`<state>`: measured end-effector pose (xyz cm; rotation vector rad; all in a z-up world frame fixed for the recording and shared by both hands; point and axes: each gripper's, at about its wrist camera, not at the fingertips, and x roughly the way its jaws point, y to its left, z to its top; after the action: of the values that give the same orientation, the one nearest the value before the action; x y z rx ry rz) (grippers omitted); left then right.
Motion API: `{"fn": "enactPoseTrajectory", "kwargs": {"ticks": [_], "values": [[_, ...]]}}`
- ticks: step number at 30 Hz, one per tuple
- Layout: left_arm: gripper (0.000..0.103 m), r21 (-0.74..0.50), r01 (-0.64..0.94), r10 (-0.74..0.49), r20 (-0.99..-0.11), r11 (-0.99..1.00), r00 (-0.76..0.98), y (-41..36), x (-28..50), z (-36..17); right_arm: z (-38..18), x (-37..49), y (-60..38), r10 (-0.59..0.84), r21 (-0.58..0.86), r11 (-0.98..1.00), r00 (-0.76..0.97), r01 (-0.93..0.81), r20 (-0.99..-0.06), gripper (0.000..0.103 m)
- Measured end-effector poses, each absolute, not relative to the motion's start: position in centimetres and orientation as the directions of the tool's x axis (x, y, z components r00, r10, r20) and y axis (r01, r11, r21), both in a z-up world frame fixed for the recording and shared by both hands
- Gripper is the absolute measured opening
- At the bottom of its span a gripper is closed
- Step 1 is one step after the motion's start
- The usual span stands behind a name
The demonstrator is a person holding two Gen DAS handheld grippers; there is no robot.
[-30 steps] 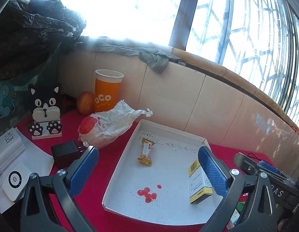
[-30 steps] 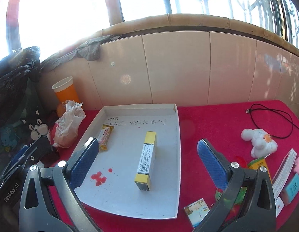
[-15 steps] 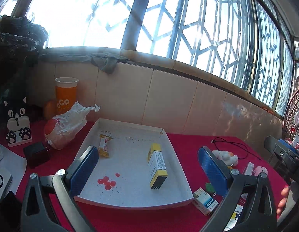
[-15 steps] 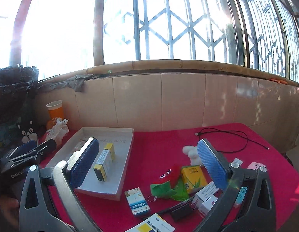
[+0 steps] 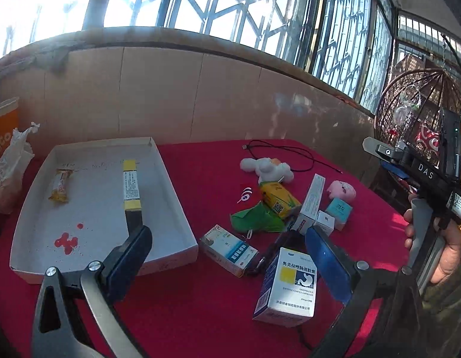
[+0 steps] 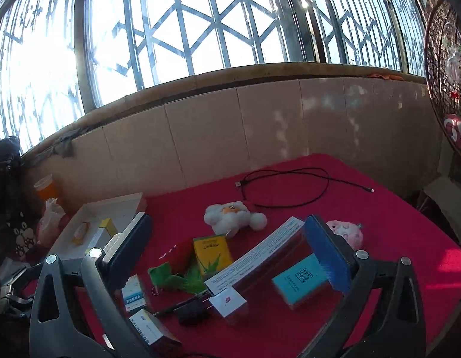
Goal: Organize objects
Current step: 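Grasp the white-blue capsule box with the left tool while the right tool grasps the teal tissue pack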
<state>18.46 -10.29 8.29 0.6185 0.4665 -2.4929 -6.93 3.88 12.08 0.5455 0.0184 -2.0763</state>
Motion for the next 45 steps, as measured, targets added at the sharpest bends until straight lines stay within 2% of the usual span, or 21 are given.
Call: {"fn": "enactPoseTrajectory", "kwargs": {"ticks": [8,12,16,27,28,29,30,31,32,38,45], "values": [[0.103,-0.169,0.455,-0.252,-0.643,-0.875,-0.723,-7.5,13.8,4.4,6.4,-13.9,6.3,-0.735,0.219,-0.565,-0.365,0.796,-0.571,0.103],[0.103,-0.121,0.413,-0.229,-0.676,-0.903,-0.700,-6.0,12.4,3.4,3.3,-14.3,5.0,-0.693,0.174,-0.540,-0.318,0.823,-0.647,0.102],[0.094,-0.085,0.410,-0.243,-0.692,-0.908,-0.680,-5.6,11.7,3.0,1.3,-14.1,3.0,-0.671,0.131,-0.495,-0.282,0.859,-0.686,0.099],[0.067,-0.100,0.421,-0.213,-0.745,-0.901,-0.632,-6.5,11.1,1.4,-0.1,-14.8,-0.3,-0.611,0.093,-0.445,-0.226,0.891,-0.759,0.094],[0.060,-0.094,0.422,-0.216,-0.747,-0.902,-0.629,-6.5,11.1,1.3,-0.2,-14.8,-0.3,-0.599,0.084,-0.456,-0.236,0.886,-0.765,0.092],[0.054,-0.094,0.421,-0.215,-0.748,-0.902,-0.628,-6.5,11.1,1.2,-0.3,-14.9,-0.4,-0.585,0.073,-0.468,-0.247,0.881,-0.772,0.081],[0.052,-0.093,0.422,-0.217,-0.748,-0.902,-0.627,-6.5,11.1,1.2,-0.4,-15.0,-0.3,-0.571,0.056,-0.485,-0.268,0.873,-0.776,0.068],[0.052,-0.083,0.427,-0.227,-0.747,-0.901,-0.625,-6.5,11.2,1.2,-0.3,-14.9,-0.3,-0.561,0.037,-0.498,-0.290,0.866,-0.775,0.062],[0.051,-0.075,0.428,-0.234,-0.746,-0.901,-0.624,-6.5,11.2,1.2,-0.3,-14.8,-0.2,-0.548,0.015,-0.510,-0.312,0.860,-0.776,0.050],[0.051,-0.099,0.428,-0.229,-0.725,-0.898,-0.649,-6.8,11.7,1.6,0.0,-14.4,1.0,-0.532,-0.006,-0.547,-0.353,0.837,-0.770,0.049],[0.050,-0.086,0.449,-0.280,-0.674,-0.889,-0.684,-6.6,12.4,3.4,2.6,-14.2,3.9,-0.584,0.055,-0.619,-0.412,0.784,-0.699,0.049]]}}
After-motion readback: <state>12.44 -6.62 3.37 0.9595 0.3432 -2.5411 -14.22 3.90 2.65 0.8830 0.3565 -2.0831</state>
